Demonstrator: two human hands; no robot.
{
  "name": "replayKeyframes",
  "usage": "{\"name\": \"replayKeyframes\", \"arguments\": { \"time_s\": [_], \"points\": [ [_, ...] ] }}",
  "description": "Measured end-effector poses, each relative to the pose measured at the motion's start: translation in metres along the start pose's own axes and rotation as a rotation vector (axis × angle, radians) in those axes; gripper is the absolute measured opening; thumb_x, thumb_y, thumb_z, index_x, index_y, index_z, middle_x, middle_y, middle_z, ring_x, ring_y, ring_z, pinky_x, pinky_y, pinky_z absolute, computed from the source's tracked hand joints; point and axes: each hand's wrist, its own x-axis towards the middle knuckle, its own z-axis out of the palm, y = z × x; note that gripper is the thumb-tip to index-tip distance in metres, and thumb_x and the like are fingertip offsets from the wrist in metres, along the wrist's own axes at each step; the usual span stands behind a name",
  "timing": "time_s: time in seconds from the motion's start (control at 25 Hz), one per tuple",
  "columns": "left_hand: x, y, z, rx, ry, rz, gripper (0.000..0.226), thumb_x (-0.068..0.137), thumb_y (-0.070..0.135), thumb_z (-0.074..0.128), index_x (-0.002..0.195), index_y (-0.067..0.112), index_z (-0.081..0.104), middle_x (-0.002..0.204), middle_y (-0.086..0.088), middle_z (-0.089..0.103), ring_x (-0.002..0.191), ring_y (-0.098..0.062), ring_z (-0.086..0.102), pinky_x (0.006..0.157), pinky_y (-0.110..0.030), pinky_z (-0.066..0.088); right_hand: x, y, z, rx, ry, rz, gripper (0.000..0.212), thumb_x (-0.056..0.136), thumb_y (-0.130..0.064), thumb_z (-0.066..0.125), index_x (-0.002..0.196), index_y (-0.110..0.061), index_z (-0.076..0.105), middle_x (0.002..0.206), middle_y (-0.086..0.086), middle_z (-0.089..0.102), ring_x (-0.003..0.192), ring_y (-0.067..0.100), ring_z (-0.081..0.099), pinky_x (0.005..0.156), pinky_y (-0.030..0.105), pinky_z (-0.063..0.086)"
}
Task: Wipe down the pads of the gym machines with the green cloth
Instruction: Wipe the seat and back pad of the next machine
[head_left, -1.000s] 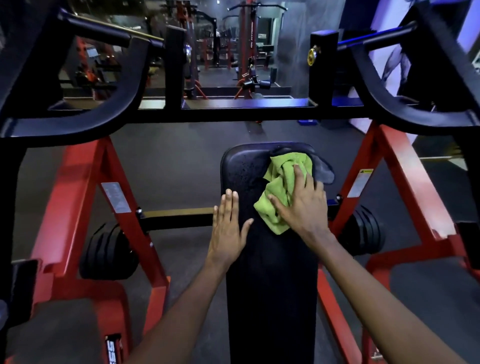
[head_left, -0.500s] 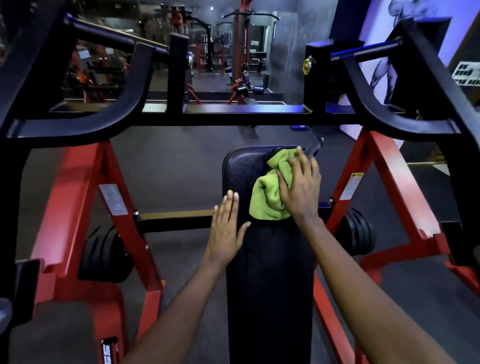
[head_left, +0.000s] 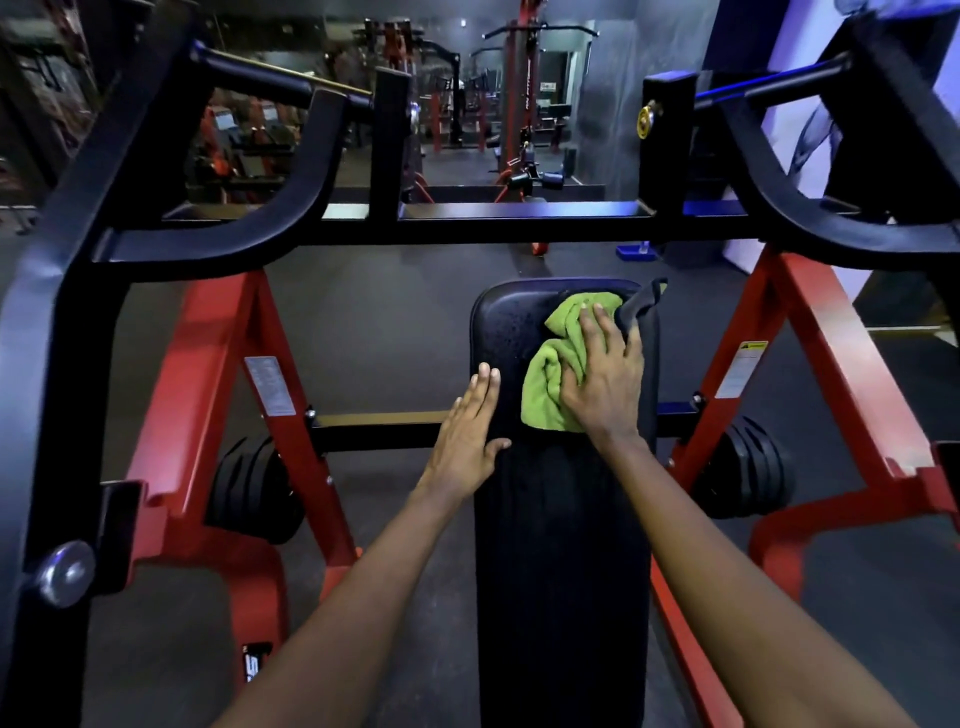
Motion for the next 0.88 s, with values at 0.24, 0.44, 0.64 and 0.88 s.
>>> {"name": "replayKeyframes", "arguments": {
  "time_s": [0.24,0.44,0.64,0.88],
  "points": [
    [-0.017,-0.001,0.025,-0.046,0.079,-0.016,0.079,0.104,0.030,0.049,0.160,0.016,-0.005,0.166,0.006,-0.019,0.154,-0.009,-0.011,0.125,-0.034,0.004,0.000,-0.002,0.020,0.157,0.183,0.053,0.067,0.085,-0.038,0.059,0.149,-0.019,0.051,0.155,0.004,0.045,0.145,0.032,0.040,0.127,0.039,0.008],
    [-0.032,-0.019,0.045,-0.145,0.132,0.015,0.079,0.104,0.038,0.049,0.160,0.017,-0.003,0.168,0.005,-0.010,0.155,-0.013,0.000,0.125,-0.036,0.007,0.036,-0.009,0.017,0.214,0.267,0.015,0.058,0.081,-0.036,0.063,0.137,-0.020,0.062,0.145,0.002,0.056,0.136,0.036,0.049,0.124,0.040,0.017],
    [-0.033,-0.020,0.046,-0.281,0.195,0.037,0.080,0.101,0.031,0.060,0.160,0.011,0.010,0.169,0.000,0.004,0.155,-0.016,0.010,0.122,-0.038,0.027,0.073,-0.040,0.007,0.151,0.155,-0.077,0.051,0.080,-0.041,0.062,0.130,-0.032,0.066,0.138,-0.010,0.058,0.136,0.034,0.044,0.117,0.046,0.027],
    [-0.047,-0.028,0.054,-0.378,0.244,0.008,0.080,0.097,0.031,0.068,0.160,0.016,0.021,0.167,0.008,0.016,0.151,-0.012,0.024,0.118,-0.024,0.030,0.031,-0.029,0.009,0.054,0.115,-0.281,0.053,0.081,-0.034,0.065,0.134,-0.030,0.066,0.144,-0.001,0.057,0.136,0.038,0.048,0.119,0.050,0.027]
  ]
}}
